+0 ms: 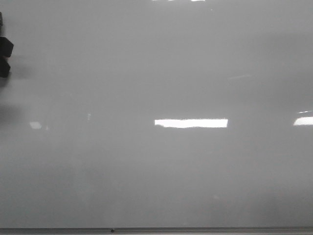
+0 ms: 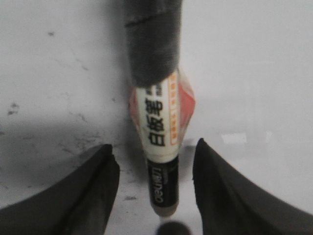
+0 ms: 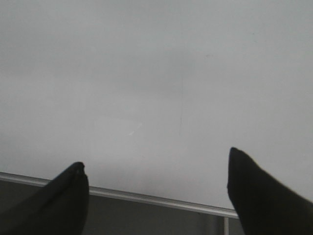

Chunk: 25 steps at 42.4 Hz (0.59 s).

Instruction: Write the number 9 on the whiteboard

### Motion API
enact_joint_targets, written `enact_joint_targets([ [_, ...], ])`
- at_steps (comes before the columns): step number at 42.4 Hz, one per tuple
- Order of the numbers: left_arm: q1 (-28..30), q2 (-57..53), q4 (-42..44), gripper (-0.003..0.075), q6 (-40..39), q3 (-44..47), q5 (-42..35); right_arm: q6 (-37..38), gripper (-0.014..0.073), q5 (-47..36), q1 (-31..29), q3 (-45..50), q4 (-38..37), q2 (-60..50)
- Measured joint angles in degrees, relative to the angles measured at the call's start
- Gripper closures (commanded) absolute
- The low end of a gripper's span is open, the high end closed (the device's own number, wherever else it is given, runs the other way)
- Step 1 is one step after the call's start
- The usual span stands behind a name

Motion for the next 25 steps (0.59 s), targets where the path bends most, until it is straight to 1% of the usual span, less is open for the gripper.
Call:
enact_joint_targets([
  [4,0.0,0.7,0.0,0.0478,0.0,0.0,-0.4,0.0,-0.0008,0.0,0.0,0.0,0.0,0.0],
  [10,0.0,0.7,0.0,0.0599,0.0,0.0,-0.5,0.0,-0.0008,0.0,0.0,0.0,0.0,0.0],
  [16,0.0,0.7,0.0,0.0695,0.0,0.0,-0.1,0.0,-0.0008,0.0,0.0,0.0,0.0,0.0],
  [20,0.0,0.7,0.0,0.0741,0.0,-0.2,1.8,0.0,-0.0008,0.0,0.0,0.0,0.0,0.0],
  [23,0.0,0.3,0.0,0.0739,0.0,-0.5,4.9,0.0,-0.0008,0.0,0.0,-0.1,0.0,0.0],
  [25,0.0,-0.4,0.0,0.0739,0.0,-0.9,8.4,0.0,-0.0008,0.1,0.0,-0.3,0.1,0.0],
])
